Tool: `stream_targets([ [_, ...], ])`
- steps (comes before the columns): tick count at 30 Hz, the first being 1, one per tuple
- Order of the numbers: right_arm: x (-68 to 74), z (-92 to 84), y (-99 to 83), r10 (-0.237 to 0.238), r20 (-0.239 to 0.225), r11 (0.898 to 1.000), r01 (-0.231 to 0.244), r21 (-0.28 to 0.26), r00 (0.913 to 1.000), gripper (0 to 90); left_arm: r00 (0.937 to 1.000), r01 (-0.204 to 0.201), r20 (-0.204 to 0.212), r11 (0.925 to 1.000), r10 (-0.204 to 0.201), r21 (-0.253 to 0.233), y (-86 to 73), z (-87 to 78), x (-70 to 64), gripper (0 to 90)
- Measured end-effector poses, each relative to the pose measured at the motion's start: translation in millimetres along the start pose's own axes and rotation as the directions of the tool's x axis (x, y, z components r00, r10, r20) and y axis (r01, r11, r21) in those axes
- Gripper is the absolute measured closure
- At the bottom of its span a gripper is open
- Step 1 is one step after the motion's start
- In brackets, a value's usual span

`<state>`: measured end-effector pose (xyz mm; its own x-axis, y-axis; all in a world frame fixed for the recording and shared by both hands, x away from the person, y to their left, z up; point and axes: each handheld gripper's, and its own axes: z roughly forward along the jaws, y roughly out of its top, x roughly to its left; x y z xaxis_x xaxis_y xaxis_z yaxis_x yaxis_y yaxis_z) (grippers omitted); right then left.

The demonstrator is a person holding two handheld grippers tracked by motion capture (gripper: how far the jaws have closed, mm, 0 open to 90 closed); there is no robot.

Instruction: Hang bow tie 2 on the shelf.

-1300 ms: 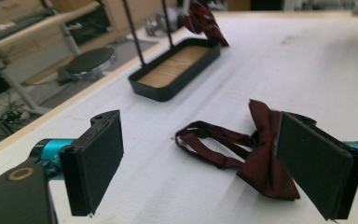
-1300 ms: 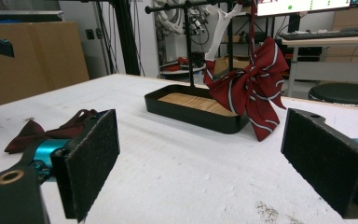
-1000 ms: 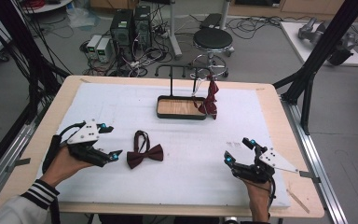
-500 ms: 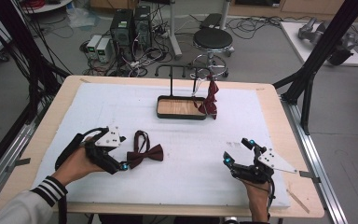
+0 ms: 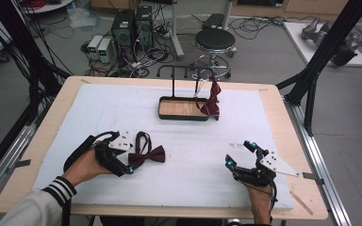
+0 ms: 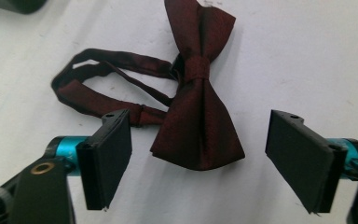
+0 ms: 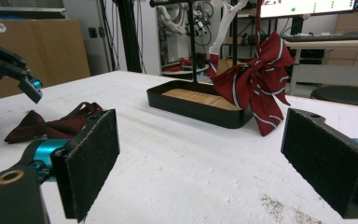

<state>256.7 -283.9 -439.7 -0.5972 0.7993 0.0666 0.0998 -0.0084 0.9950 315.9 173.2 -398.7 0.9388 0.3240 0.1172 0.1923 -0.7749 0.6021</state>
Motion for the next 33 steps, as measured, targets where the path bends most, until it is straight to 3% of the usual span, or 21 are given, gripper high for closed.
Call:
stream_targets([
  [13,2.0,2.0,-5.8,-0.003,-0.005,1.000,0.003,0.013,1.0000,10.5,0.9997,-0.016,0.020,0.9955,0.014,0.093,9.3,20.8,-0.6,35.2],
  [19,1.0,1.9,-7.6,-0.002,-0.004,1.000,0.002,0.009,1.0000,10.5,0.9994,-0.018,0.031,0.9910,0.014,0.132,9.1,25.9,0.2,50.2],
  [24,0.9,2.2,-8.9,0.005,-0.003,1.000,-0.005,0.016,1.0000,10.5,0.9986,-0.044,0.034,0.9903,0.040,0.131,10.9,24.9,-2.0,73.1],
  [27,1.2,2.7,-9.2,0.006,-0.003,1.000,-0.006,0.018,1.0000,10.5,0.9982,-0.050,0.040,0.9897,0.045,0.134,11.7,25.0,-2.8,77.3],
  [33,0.9,3.3,-9.6,-0.003,-0.002,1.000,0.003,0.021,1.0000,10.6,0.9990,-0.044,0.013,0.9947,0.043,0.093,13.0,21.0,-3.3,79.0],
])
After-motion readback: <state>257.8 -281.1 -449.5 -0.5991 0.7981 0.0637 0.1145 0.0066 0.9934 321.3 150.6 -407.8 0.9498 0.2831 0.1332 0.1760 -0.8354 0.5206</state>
